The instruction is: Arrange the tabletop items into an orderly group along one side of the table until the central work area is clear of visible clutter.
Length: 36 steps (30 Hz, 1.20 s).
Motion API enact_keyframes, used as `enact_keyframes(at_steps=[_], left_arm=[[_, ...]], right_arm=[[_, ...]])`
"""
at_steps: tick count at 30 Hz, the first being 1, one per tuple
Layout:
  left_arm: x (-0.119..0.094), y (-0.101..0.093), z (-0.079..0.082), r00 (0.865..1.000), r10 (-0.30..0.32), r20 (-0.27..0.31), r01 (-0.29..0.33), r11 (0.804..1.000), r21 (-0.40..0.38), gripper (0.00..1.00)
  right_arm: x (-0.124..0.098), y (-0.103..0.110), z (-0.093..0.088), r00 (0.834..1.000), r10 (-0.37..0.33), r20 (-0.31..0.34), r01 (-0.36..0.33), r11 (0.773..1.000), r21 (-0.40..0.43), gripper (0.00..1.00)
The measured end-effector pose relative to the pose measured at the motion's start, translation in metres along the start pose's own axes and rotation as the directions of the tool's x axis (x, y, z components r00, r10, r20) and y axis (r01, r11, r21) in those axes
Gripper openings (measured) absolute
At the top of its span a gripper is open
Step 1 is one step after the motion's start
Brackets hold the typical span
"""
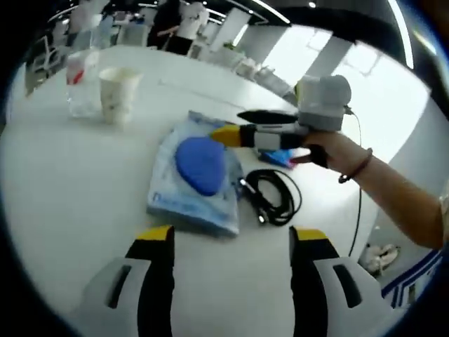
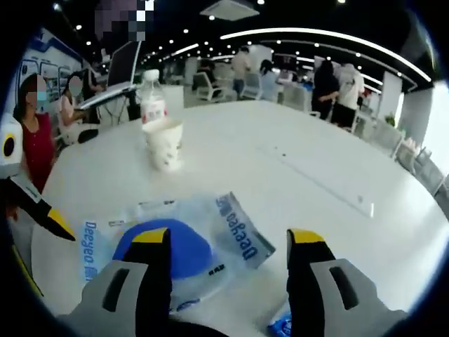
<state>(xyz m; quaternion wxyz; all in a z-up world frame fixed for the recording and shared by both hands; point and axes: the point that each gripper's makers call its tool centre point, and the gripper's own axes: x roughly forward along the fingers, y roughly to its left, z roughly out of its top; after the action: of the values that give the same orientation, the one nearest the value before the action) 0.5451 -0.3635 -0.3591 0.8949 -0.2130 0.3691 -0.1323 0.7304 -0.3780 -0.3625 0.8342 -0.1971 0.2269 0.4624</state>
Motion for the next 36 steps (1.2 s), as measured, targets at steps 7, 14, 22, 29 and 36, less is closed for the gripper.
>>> enact_keyframes(at_steps=[7, 14, 22, 29, 36], left_arm=[[0.01, 0.011, -0.003, 0.999, 0.051, -0.007, -0.051, 0.995, -0.08, 0.51], [0.016, 0.012, -0.009, 0.999, 0.051, 0.001, -0.051, 0.992, -0.112, 0.32], [0.023, 0.014, -0.012, 0.998, 0.054, -0.016, -0.056, 0.978, -0.202, 0.14], [0.026, 0.013, -0.014, 0.999, 0.037, -0.029, -0.044, 0.966, -0.254, 0.04], [0.022, 0.023, -0.004, 0.998, 0.066, -0.012, -0.067, 0.97, -0.232, 0.01]], right_arm=[[0.009, -0.006, -0.01, 0.999, -0.015, -0.043, 0.015, 1.0, -0.001, 0.47], [0.011, -0.013, -0.019, 0.994, -0.056, -0.09, 0.052, 0.997, -0.052, 0.32], [0.012, -0.018, -0.021, 0.991, -0.059, -0.119, 0.049, 0.995, -0.087, 0.28], [0.011, -0.018, -0.021, 0.988, -0.062, -0.144, 0.046, 0.993, -0.111, 0.12], [0.008, -0.015, -0.02, 0.987, -0.053, -0.154, 0.035, 0.993, -0.116, 0.02]])
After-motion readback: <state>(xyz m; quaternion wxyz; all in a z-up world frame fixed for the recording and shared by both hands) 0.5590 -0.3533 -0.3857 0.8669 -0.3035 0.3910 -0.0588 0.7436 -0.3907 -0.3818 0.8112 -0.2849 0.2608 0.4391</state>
